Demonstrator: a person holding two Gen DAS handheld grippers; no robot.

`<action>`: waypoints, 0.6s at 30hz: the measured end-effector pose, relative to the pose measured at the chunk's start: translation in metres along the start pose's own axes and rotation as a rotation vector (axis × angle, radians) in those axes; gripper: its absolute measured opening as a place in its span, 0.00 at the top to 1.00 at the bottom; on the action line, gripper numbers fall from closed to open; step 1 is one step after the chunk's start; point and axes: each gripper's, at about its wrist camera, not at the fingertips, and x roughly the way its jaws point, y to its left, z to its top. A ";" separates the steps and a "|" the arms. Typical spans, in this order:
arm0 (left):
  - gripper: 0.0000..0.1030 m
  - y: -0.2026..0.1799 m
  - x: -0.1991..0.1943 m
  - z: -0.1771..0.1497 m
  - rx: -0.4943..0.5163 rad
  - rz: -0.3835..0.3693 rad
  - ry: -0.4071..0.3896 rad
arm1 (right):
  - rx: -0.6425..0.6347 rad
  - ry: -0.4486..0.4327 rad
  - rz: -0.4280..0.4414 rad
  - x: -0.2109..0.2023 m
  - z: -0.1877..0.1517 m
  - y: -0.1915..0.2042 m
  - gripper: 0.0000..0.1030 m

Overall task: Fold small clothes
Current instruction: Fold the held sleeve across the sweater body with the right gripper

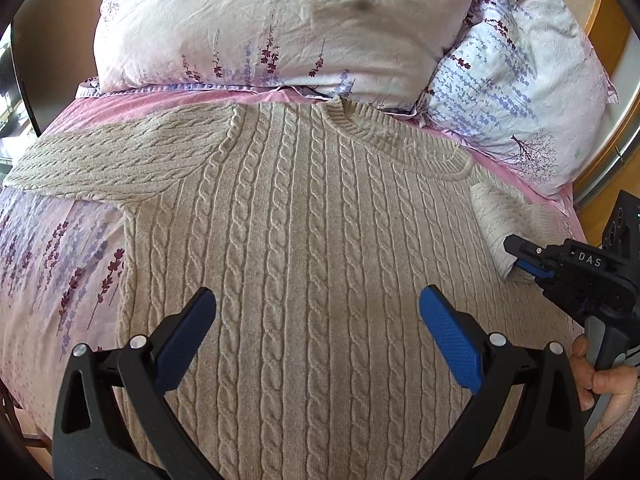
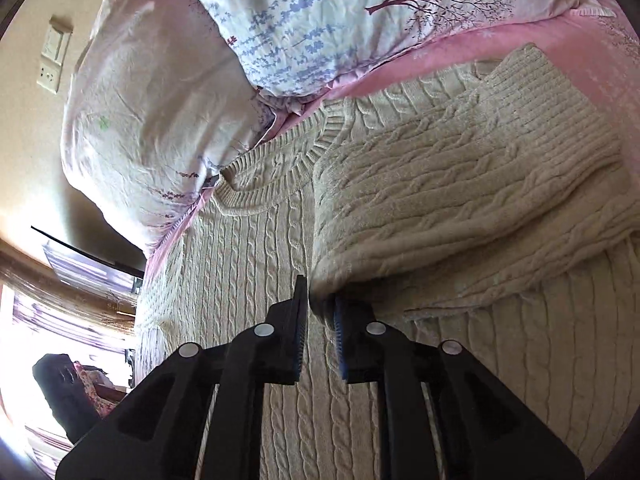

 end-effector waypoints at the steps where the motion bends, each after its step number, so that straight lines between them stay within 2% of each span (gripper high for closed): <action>1: 0.02 0.001 0.000 0.000 -0.001 -0.002 0.002 | 0.029 -0.016 0.002 -0.004 0.002 -0.006 0.69; 2: 0.02 0.002 -0.001 0.001 -0.004 -0.006 0.004 | 0.066 -0.036 0.002 -0.009 0.005 -0.012 0.63; 5: 0.02 0.004 -0.001 0.004 -0.008 -0.012 0.004 | 0.170 -0.086 0.002 -0.018 0.016 -0.033 0.63; 11: 0.02 0.008 -0.002 0.011 -0.032 -0.036 0.000 | 0.353 -0.201 -0.056 -0.034 0.028 -0.077 0.65; 12: 0.05 0.009 -0.002 0.012 -0.038 -0.046 0.000 | 0.350 -0.213 -0.068 -0.032 0.031 -0.078 0.76; 14: 0.11 0.011 -0.002 0.017 -0.051 -0.079 0.002 | 0.306 -0.237 -0.096 -0.034 0.039 -0.069 0.90; 18: 0.21 0.020 -0.004 0.025 -0.133 -0.185 -0.007 | 0.101 -0.287 -0.053 -0.037 0.049 -0.012 0.90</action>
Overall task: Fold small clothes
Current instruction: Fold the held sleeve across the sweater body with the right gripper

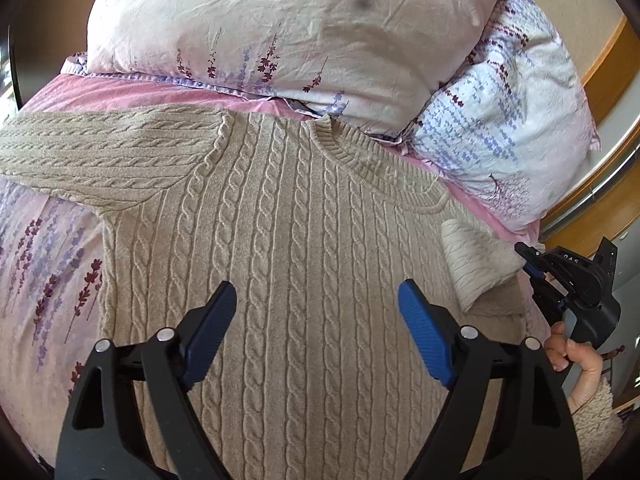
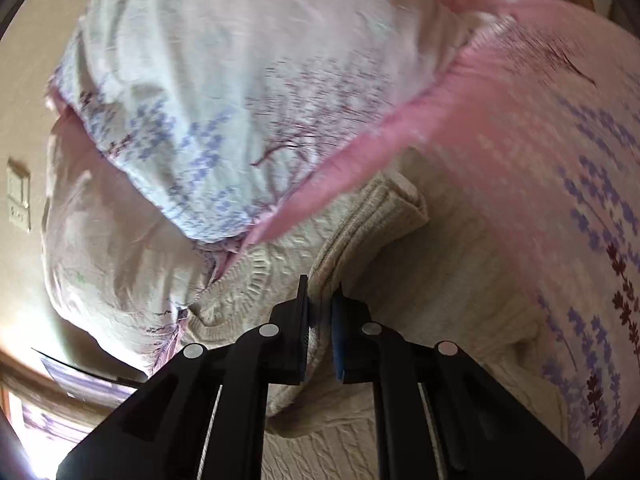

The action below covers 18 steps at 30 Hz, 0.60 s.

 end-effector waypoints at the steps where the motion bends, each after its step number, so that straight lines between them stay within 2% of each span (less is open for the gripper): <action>1: 0.22 0.002 -0.001 0.002 -0.027 -0.029 -0.005 | -0.049 0.011 0.033 0.002 -0.003 0.016 0.90; 4: 0.24 0.010 -0.004 0.007 -0.109 -0.122 -0.024 | -0.226 0.109 0.113 0.017 -0.025 0.065 0.90; 5: 0.24 0.013 -0.005 0.008 -0.130 -0.145 -0.029 | -0.295 0.185 0.130 0.029 -0.039 0.081 0.90; 7: 0.24 0.017 -0.004 0.010 -0.163 -0.172 -0.031 | -0.413 0.319 0.106 0.048 -0.066 0.100 0.86; 8: 0.24 0.019 -0.003 0.011 -0.174 -0.176 -0.025 | -0.449 0.381 0.085 0.056 -0.078 0.104 0.72; 9: 0.24 0.020 -0.001 0.012 -0.185 -0.179 -0.016 | -0.456 0.420 0.066 0.059 -0.086 0.103 0.52; 11: 0.24 0.022 0.005 0.013 -0.199 -0.190 0.007 | -0.409 0.427 0.065 0.052 -0.090 0.090 0.39; 13: 0.24 0.024 0.015 0.014 -0.202 -0.186 0.034 | -0.324 0.412 0.063 0.040 -0.084 0.067 0.39; 16: 0.24 0.026 0.031 0.016 -0.219 -0.180 0.074 | -0.128 0.367 0.048 0.018 -0.067 0.017 0.40; 18: 0.30 0.027 0.041 0.017 -0.235 -0.176 0.100 | 0.018 0.307 0.037 0.000 -0.058 -0.019 0.41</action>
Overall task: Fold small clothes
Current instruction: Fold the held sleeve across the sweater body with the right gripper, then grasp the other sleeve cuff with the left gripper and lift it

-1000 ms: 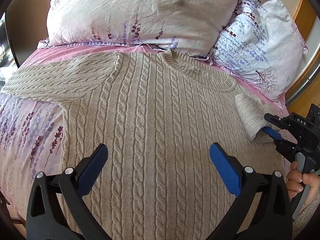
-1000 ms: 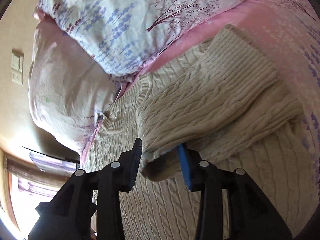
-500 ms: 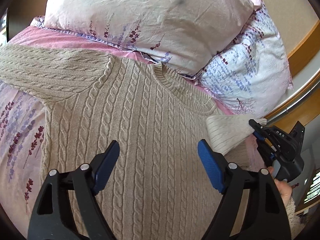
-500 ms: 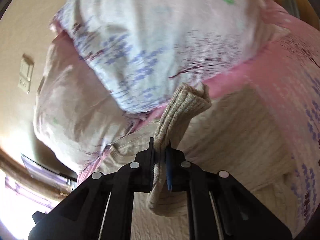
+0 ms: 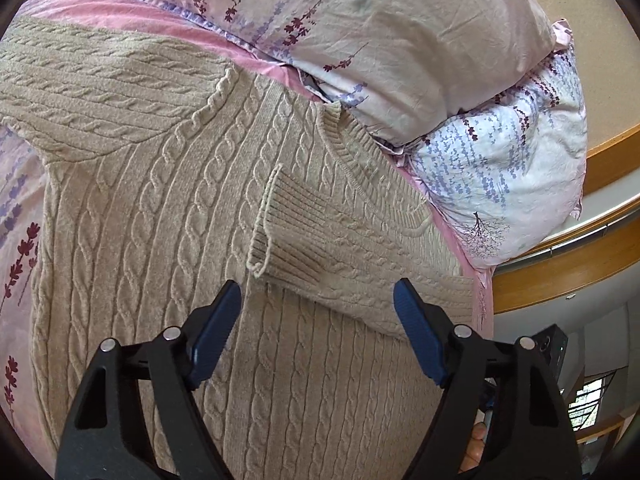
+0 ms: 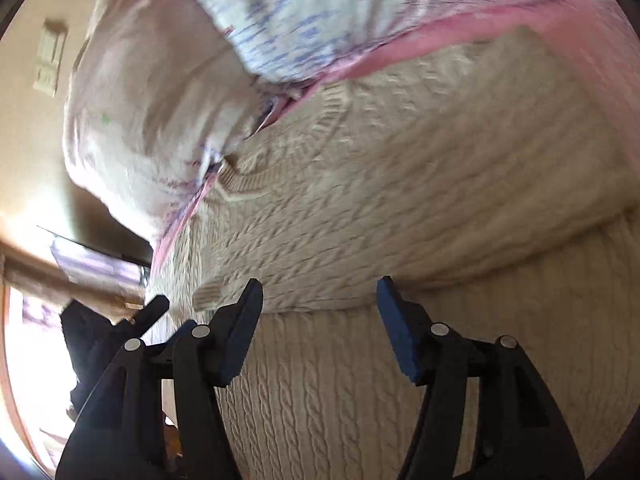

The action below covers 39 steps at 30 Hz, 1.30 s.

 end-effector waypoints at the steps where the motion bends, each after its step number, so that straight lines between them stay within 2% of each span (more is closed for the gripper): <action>1: 0.34 0.002 0.005 0.002 -0.012 -0.001 0.013 | 0.057 -0.029 -0.002 -0.009 0.001 -0.014 0.42; 5: 0.41 0.003 0.014 0.010 -0.027 0.009 0.012 | 0.261 -0.141 0.034 -0.038 0.003 -0.067 0.51; 7: 0.48 0.003 0.020 0.017 -0.024 0.019 0.019 | 0.326 -0.170 0.067 -0.041 0.007 -0.081 0.56; 10: 0.60 0.005 0.032 0.028 -0.037 0.027 0.043 | 0.362 -0.229 0.071 -0.042 0.014 -0.090 0.59; 13: 0.71 0.005 0.043 0.039 -0.028 0.041 0.063 | 0.410 -0.252 0.102 -0.040 0.019 -0.098 0.67; 15: 0.77 0.002 0.050 0.045 -0.010 0.061 0.079 | 0.435 -0.257 0.110 -0.039 0.020 -0.103 0.75; 16: 0.84 0.000 0.053 0.047 0.003 0.067 0.084 | 0.441 -0.258 0.107 -0.038 0.020 -0.105 0.79; 17: 0.92 -0.002 0.056 0.050 0.020 0.066 0.094 | 0.445 -0.260 0.107 -0.037 0.020 -0.106 0.87; 18: 0.94 -0.005 0.060 0.053 0.036 0.072 0.108 | 0.446 -0.270 0.113 -0.038 0.020 -0.105 0.89; 20: 0.95 -0.016 0.059 0.061 0.082 0.074 0.097 | 0.414 -0.310 0.124 -0.047 0.018 -0.100 0.90; 24: 0.95 -0.048 0.038 0.084 0.212 0.030 -0.023 | 0.353 -0.366 0.160 -0.058 0.018 -0.086 0.91; 26: 0.94 -0.052 0.038 0.088 0.271 0.075 -0.053 | 0.340 -0.348 0.099 -0.053 0.016 -0.087 0.91; 27: 0.94 -0.050 0.044 0.087 0.300 0.118 -0.042 | 0.343 -0.329 0.062 -0.048 0.014 -0.090 0.91; 30: 0.94 -0.029 0.069 0.074 0.305 0.224 0.054 | 0.367 -0.300 -0.002 -0.038 0.008 -0.099 0.91; 31: 0.94 -0.021 0.069 0.068 0.304 0.238 0.062 | 0.360 -0.301 -0.012 -0.038 0.007 -0.099 0.91; 34: 0.90 -0.018 0.065 0.060 0.311 0.230 0.026 | 0.291 -0.303 -0.134 -0.044 0.009 -0.084 0.90; 36: 0.87 -0.017 0.058 0.057 0.308 0.223 0.015 | 0.229 -0.340 -0.255 -0.052 0.007 -0.066 0.84; 37: 0.77 -0.016 0.052 0.057 0.299 0.220 0.003 | 0.187 -0.357 -0.301 -0.055 0.005 -0.057 0.83; 38: 0.69 -0.013 0.043 0.056 0.287 0.218 -0.016 | 0.127 -0.372 -0.377 -0.056 0.004 -0.042 0.76; 39: 0.55 -0.008 0.033 0.057 0.273 0.214 -0.044 | 0.055 -0.397 -0.458 -0.056 0.001 -0.027 0.51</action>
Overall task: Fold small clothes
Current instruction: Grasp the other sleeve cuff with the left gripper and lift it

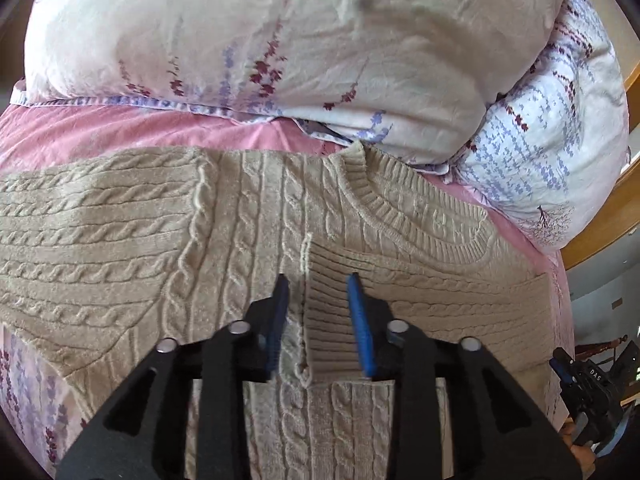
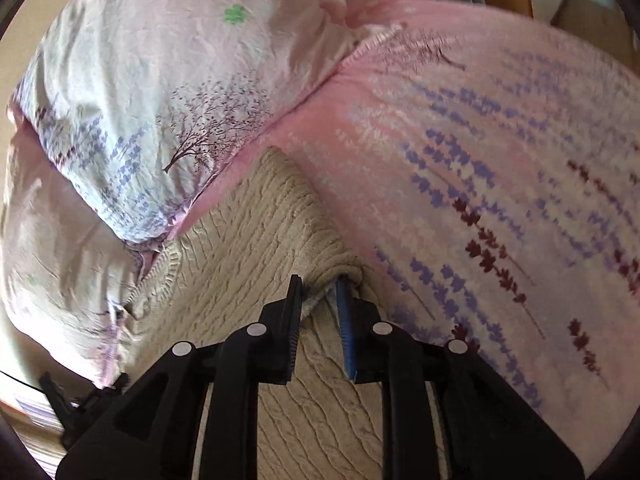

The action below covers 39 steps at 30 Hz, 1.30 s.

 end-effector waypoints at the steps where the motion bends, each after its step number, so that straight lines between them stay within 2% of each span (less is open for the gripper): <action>1: 0.47 0.008 -0.012 -0.002 -0.021 -0.002 -0.033 | -0.084 -0.052 -0.051 -0.007 -0.002 0.015 0.38; 2: 0.45 0.014 -0.022 -0.002 -0.044 -0.004 -0.059 | -0.180 -0.101 -0.097 -0.013 -0.006 0.031 0.25; 4: 0.42 0.038 -0.044 -0.007 -0.108 -0.007 -0.098 | -0.318 -0.140 -0.111 -0.015 -0.013 0.058 0.25; 6: 0.42 0.069 -0.065 -0.013 -0.191 0.007 -0.130 | -0.391 -0.090 -0.040 -0.007 -0.020 0.076 0.25; 9: 0.42 0.122 -0.092 -0.027 -0.344 0.037 -0.165 | -0.414 0.007 -0.002 0.015 -0.028 0.093 0.25; 13: 0.43 0.180 -0.112 -0.043 -0.514 0.083 -0.177 | -0.439 0.113 -0.037 0.035 -0.041 0.102 0.25; 17: 0.46 0.219 -0.114 -0.053 -0.662 0.077 -0.173 | -0.426 0.118 -0.019 0.027 -0.045 0.104 0.24; 18: 0.49 0.225 -0.114 -0.054 -0.697 0.057 -0.190 | -0.419 0.119 -0.012 0.024 -0.045 0.104 0.24; 23: 0.51 0.255 -0.112 -0.050 -0.870 -0.028 -0.264 | -0.436 0.108 0.003 0.009 -0.050 0.109 0.24; 26: 0.61 0.274 -0.107 -0.047 -0.970 -0.079 -0.300 | -0.435 0.097 0.006 0.001 -0.049 0.106 0.24; 31: 0.86 0.303 -0.096 -0.054 -1.146 -0.196 -0.351 | -0.422 0.088 -0.004 -0.008 -0.048 0.094 0.24; 34: 0.92 0.314 -0.089 -0.067 -1.284 -0.287 -0.386 | -0.412 0.086 -0.003 -0.013 -0.048 0.086 0.24; 36: 0.93 0.309 -0.092 -0.067 -1.290 -0.305 -0.415 | -0.405 0.086 -0.001 -0.015 -0.047 0.080 0.24; 39: 0.93 0.284 -0.102 -0.052 -1.206 -0.382 -0.460 | -0.392 0.091 0.004 -0.016 -0.046 0.072 0.24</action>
